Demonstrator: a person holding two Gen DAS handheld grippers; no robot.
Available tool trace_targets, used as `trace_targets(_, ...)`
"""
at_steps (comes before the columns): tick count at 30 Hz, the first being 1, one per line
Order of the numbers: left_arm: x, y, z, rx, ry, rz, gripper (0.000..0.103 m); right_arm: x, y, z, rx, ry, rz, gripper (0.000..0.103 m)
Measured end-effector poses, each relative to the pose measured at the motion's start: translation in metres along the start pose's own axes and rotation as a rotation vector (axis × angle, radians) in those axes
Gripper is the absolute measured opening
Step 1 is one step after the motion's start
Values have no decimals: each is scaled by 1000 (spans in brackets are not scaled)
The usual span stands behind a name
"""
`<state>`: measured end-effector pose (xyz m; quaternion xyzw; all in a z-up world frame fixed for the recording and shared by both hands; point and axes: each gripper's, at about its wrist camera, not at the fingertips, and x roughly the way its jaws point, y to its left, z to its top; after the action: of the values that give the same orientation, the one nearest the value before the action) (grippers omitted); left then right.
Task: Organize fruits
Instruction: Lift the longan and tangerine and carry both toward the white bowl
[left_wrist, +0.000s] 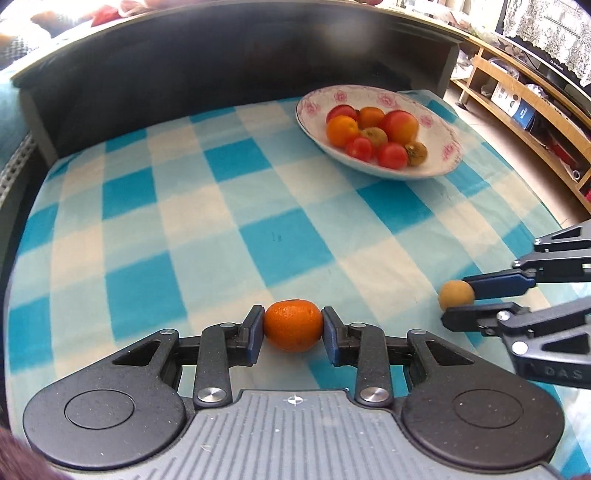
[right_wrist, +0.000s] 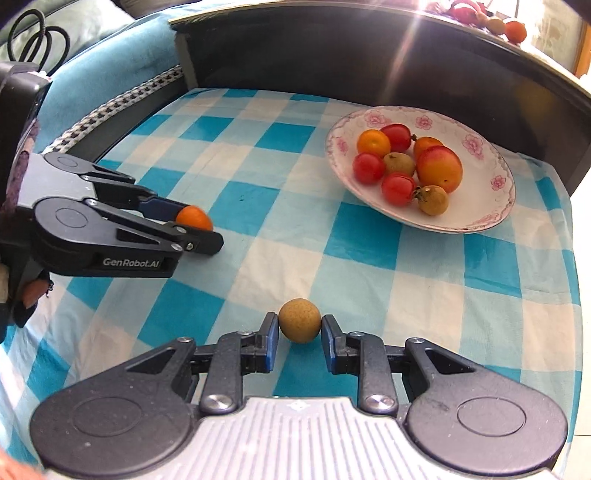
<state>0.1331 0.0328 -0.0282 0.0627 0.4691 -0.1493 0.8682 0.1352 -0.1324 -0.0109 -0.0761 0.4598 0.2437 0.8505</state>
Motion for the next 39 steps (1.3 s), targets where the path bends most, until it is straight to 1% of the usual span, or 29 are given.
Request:
trace_targets(5, -19, -9, -24, -20, 18, 5, 41, -7, 14, -14, 19, 5, 7, 29)
trace_targets(8, -19, -19, -35, 10, 16, 37, 42, -6, 23, -24, 17, 24, 6, 29)
trace_targets(9, -20, -23, -37, 26, 15, 47, 42, -7, 27, -27, -1, 17, -10, 29)
trace_targets(12, -21, -29, -42, 28, 11, 42, 43, -7, 36, -31, -33, 5, -29, 29)
trace_targets(15, -22, -34, -45, 48, 1, 65, 43, -8, 44, -35, -61, -9, -56, 29)
trace_targets(19, -23, -32, -48, 30, -4, 70, 46, -8, 45, -36, -55, -17, -49, 29)
trace_targets(27, -25, -33, -50, 26, -2, 84, 48, -9, 45, -37, -54, -23, -52, 29)
trace_targets(31, -27, -36, -50, 33, 9, 84, 42, -10, 46, -38, -62, -16, -55, 29)
trace_targets(39, -28, -42, -50, 55, 15, 92, 41, -10, 47, -38, -69, -6, -60, 28)
